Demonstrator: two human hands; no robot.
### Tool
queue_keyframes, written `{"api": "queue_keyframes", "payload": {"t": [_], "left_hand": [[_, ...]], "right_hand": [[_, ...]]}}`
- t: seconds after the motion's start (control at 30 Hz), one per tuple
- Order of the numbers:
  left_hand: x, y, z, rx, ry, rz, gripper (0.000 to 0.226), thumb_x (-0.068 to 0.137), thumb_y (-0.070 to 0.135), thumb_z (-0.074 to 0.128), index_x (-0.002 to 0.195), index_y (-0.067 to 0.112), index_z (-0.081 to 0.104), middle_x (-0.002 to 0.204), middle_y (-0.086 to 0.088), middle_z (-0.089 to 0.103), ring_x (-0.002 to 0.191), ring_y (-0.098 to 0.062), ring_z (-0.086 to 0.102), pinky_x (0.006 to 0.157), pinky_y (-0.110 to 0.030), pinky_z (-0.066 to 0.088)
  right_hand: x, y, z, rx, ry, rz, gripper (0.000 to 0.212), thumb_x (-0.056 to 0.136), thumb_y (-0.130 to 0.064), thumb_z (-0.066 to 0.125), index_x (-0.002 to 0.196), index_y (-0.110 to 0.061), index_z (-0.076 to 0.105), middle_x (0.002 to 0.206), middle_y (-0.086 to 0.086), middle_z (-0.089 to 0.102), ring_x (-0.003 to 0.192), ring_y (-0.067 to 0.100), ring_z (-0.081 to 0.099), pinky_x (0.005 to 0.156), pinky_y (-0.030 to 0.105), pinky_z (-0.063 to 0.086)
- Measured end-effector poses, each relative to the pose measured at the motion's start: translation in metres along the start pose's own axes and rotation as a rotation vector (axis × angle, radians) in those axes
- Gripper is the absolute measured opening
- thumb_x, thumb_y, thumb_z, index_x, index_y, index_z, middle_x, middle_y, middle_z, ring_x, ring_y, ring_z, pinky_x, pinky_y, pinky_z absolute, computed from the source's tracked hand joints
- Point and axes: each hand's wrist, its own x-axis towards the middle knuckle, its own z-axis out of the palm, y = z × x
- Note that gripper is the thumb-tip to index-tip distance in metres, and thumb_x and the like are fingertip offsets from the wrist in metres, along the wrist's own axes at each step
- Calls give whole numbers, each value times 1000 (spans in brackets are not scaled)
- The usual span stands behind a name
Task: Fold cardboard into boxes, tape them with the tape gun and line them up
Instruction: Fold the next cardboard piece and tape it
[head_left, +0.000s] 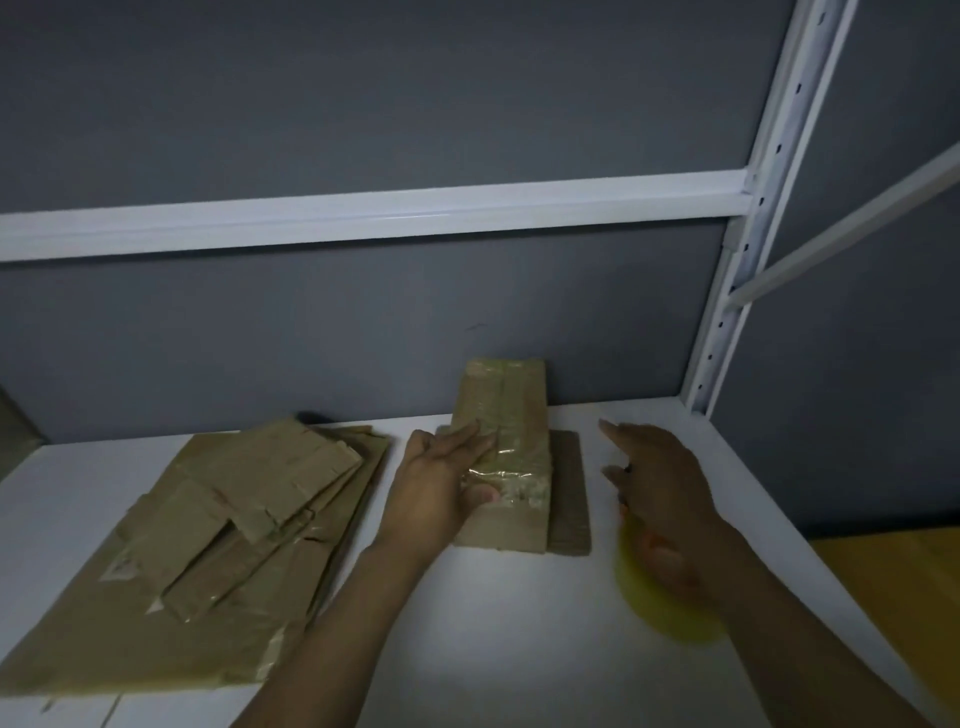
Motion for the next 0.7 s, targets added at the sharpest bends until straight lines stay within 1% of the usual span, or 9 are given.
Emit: {"api": "queue_keyframes", "payload": {"t": [0.13, 0.2, 0.27, 0.33, 0.4, 0.47, 0.53, 0.6, 0.7], "left_hand": [[8, -2, 10, -4, 11, -14, 70, 76, 26, 80, 139, 31, 49, 149, 10, 40, 103, -13, 26, 104, -22, 30], [9, -3, 11, 21, 10, 28, 72, 77, 20, 78, 141, 31, 46, 151, 12, 36, 105, -15, 32, 100, -21, 30], [6, -3, 12, 59, 0, 33, 73, 81, 22, 75, 145, 31, 41, 154, 12, 31, 108, -20, 37, 97, -21, 29], [3, 1, 14, 178, 21, 30, 76, 79, 32, 75, 146, 28, 39, 154, 9, 33, 112, -24, 36, 98, -31, 33], [0, 8, 19, 235, 113, 79, 79, 72, 38, 81, 141, 22, 48, 148, 2, 45, 119, -25, 34, 98, -40, 37], [-5, 25, 24, 142, 239, 156, 70, 73, 36, 81, 135, 18, 54, 141, -3, 51, 125, -23, 35, 104, -32, 30], [-11, 56, 21, -110, 247, 119, 51, 83, 35, 73, 129, 17, 59, 130, -2, 58, 118, -15, 45, 100, -16, 28], [-16, 87, 16, -380, 82, -17, 46, 87, 44, 65, 128, 25, 57, 115, 11, 62, 101, -3, 56, 85, -9, 41], [-19, 112, 14, -619, -96, -69, 45, 84, 44, 68, 124, 32, 52, 99, 19, 62, 88, 3, 62, 75, -16, 53]], "right_hand": [[-31, 44, 0, 161, -223, 343, 66, 92, -41, 58, 149, -24, 29, 145, 2, 44, 126, 22, 47, 101, 31, 37], [-35, 55, 2, 131, -252, 354, 49, 93, -42, 56, 136, -21, 47, 132, 2, 57, 106, 18, 57, 88, 27, 43], [-38, 59, -2, 46, -260, 309, 29, 96, -34, 52, 122, -21, 55, 118, 1, 64, 89, 13, 54, 79, 24, 42], [-43, 63, -3, -48, -252, 267, 17, 95, -25, 51, 108, -19, 58, 107, 1, 66, 85, 12, 57, 75, 24, 46], [-49, 63, -4, -15, -208, 257, 9, 91, -22, 55, 98, -19, 60, 95, -2, 67, 83, 13, 61, 71, 24, 49], [-55, 55, -9, 109, -139, 243, 10, 88, -25, 62, 97, -21, 60, 87, -7, 64, 78, 9, 60, 64, 20, 45], [-59, 42, -17, 217, -30, 216, 17, 85, -29, 68, 98, -23, 59, 83, -11, 60, 74, 4, 55, 59, 13, 39], [-62, 24, -29, 307, 105, 181, 24, 82, -31, 72, 97, -26, 54, 81, -15, 54, 73, 1, 50, 58, 10, 35], [-61, 1, -49, 499, 265, 147, 33, 77, -31, 77, 97, -26, 52, 84, -14, 57, 77, 2, 54, 62, 17, 43]]}}
